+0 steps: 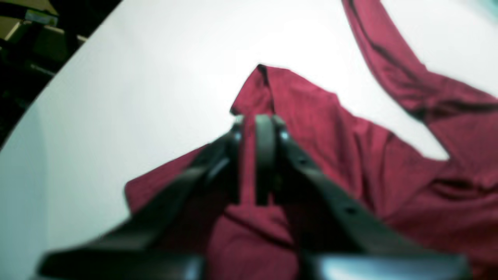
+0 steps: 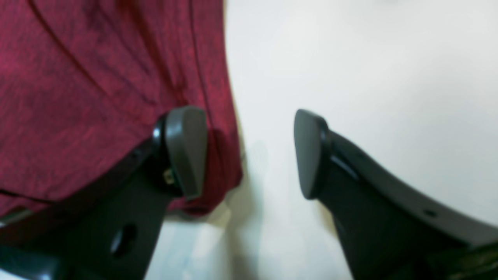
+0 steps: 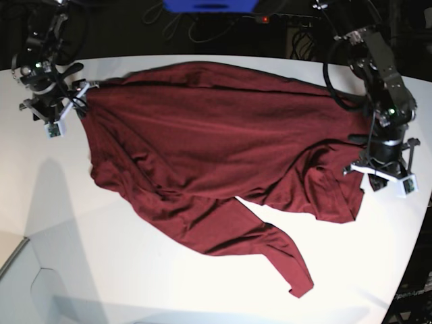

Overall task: Layout the t-shirt on the table in an organized manner, then fold the t-shirt properly
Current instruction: 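Lift the left gripper and move it to the shirt's shoulder edge, then grasp the shirt fabric with the left gripper and pull it outward, then grasp the shirt edges with both grippers and lift the shirt, then lay the lifted shirt flat on the table and release both grippers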

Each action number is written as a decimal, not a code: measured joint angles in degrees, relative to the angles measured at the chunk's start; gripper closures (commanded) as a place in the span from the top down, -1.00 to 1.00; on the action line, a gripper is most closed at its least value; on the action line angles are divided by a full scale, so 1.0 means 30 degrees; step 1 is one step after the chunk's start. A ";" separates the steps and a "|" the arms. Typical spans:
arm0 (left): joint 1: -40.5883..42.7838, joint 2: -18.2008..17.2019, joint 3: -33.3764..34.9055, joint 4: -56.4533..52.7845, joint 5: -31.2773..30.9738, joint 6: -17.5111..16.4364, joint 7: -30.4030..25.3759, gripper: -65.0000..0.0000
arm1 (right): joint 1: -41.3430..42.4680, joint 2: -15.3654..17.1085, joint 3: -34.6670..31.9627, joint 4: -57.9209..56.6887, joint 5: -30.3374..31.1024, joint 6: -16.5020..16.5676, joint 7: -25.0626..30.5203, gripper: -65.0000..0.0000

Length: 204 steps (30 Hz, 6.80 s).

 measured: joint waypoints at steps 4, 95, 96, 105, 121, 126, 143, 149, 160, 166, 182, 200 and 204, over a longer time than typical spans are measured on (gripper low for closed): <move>-0.2331 -0.0036 -0.0051 -0.1807 0.0036 -0.0044 0.0991 0.05 | 0.0000 -0.0015 0.0066 0.0022 0.0007 0.0007 -0.0036 0.10; -0.4422 -0.2958 0.0495 -1.3049 -0.0189 -0.0044 -0.5537 -0.99 | 0.1158 0.0357 0.0969 0.0007 0.0000 0.0000 0.0000 0.10; -0.4306 -0.2973 0.0452 -1.3049 -0.0430 -0.0051 -0.5537 -0.99 | 0.1158 0.0357 0.0969 0.0015 0.0000 0.0000 -0.0007 0.10; -0.3854 -0.2907 0.0525 -1.3049 -0.1129 -0.0117 -0.5472 -0.99 | 0.1559 0.0328 0.1005 0.1005 0.0000 0.0000 -0.0066 0.11; -0.3796 -0.2922 0.0444 -1.3049 -0.1071 -0.0124 -0.5406 -0.99 | 0.7621 0.0379 -0.0787 -0.4619 -0.0044 0.0226 -0.1209 0.27; -0.3796 -0.2914 0.0437 -1.3041 -0.1049 -0.0117 -0.5413 -0.99 | 0.9187 0.0328 -0.0765 -0.6477 -0.0073 0.0226 -0.1151 0.27; -0.3381 -0.3395 0.0386 -1.3056 -0.1122 -0.0117 -0.5399 -0.99 | 1.1060 0.0160 -0.1508 -1.1329 -0.0102 0.0226 0.0131 0.01; -0.3366 -0.3453 0.0415 -1.3056 -0.1129 -0.0131 -0.5355 -0.99 | 1.1089 0.0474 -0.1515 -1.2429 0.0219 0.0219 0.1202 -0.89; -0.3322 -0.3927 0.0379 -1.0061 -0.1195 -0.0160 -0.5326 -0.99 | 1.0899 0.1217 -0.1428 -0.9602 0.0029 0.0219 0.0627 -1.00; -0.4874 -0.3876 0.0503 -0.8816 -0.1231 -0.0204 -0.5326 -0.99 | 1.1249 0.1035 -0.1413 -0.7410 0.0211 0.0248 0.0736 -1.00; -0.9391 -0.3825 0.0525 -1.2648 -0.1260 -0.0182 -0.5450 -0.99 | 1.3143 0.0925 0.2237 -0.9799 0.0095 0.0219 0.0699 -1.00; -1.0892 -0.3555 0.3453 -1.8280 -0.1166 -0.0131 -0.7606 -0.98 | 1.4921 0.1013 0.2557 -1.3340 -0.0051 0.0153 0.2463 -1.00; -1.1664 -0.3672 0.3439 -1.9679 -0.1188 -0.0117 -0.7730 -0.89 | 1.4921 0.1668 0.2521 -1.4681 -0.0160 0.0146 0.2353 -0.84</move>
